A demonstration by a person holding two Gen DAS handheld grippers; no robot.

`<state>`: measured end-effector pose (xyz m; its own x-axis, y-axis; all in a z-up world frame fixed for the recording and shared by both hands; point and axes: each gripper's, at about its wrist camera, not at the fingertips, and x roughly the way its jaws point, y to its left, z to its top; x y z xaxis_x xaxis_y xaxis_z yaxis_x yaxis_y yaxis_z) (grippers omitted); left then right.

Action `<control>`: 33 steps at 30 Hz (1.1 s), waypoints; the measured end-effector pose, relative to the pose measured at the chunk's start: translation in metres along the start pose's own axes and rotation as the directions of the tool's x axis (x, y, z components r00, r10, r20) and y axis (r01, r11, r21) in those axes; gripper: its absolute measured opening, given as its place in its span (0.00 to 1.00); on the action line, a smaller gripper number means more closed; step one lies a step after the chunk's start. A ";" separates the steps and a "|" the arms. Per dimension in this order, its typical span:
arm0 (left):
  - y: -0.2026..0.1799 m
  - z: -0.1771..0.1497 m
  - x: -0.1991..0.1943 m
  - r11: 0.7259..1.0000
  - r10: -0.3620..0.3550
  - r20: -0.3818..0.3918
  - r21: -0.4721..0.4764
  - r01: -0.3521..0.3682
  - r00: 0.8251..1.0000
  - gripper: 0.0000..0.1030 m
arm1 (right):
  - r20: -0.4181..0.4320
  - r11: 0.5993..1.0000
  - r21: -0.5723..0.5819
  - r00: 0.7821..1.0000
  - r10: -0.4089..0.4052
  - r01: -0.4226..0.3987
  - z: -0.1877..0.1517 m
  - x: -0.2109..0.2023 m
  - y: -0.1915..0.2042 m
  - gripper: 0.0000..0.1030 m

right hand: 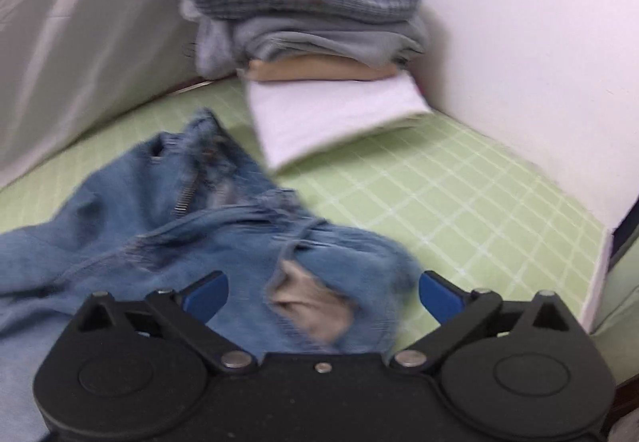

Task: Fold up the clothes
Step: 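Lower the waistband onto the mat and open the right tool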

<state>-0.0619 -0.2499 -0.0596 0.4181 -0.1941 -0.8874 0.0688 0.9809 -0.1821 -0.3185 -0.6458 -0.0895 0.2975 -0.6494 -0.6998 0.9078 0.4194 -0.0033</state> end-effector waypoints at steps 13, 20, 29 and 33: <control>0.094 0.114 0.047 0.992 -0.063 0.004 -0.107 0.063 0.998 0.95 | -0.102 0.929 0.104 0.926 0.364 -0.354 -0.030 -0.026 0.202 1.00; 0.127 0.185 0.109 0.968 -0.138 0.002 -0.209 0.135 0.990 0.81 | -0.218 0.884 0.142 0.857 0.466 -0.445 -0.020 0.000 0.303 1.00; 0.126 0.239 0.182 0.931 -0.171 0.038 -0.319 0.174 0.985 0.77 | -0.300 0.921 0.232 0.878 0.373 -0.312 0.001 0.046 0.344 1.00; 0.118 0.253 0.192 0.943 -0.137 0.064 -0.298 0.150 0.988 0.64 | -0.332 0.949 0.145 0.889 0.315 -0.281 0.006 0.053 0.354 1.00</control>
<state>0.2558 -0.1673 -0.1443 0.4619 -0.3254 -0.8251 -0.1419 0.8912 -0.4309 0.0206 -0.5357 -0.1236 0.4520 -0.2350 -0.8605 0.8204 0.4883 0.2976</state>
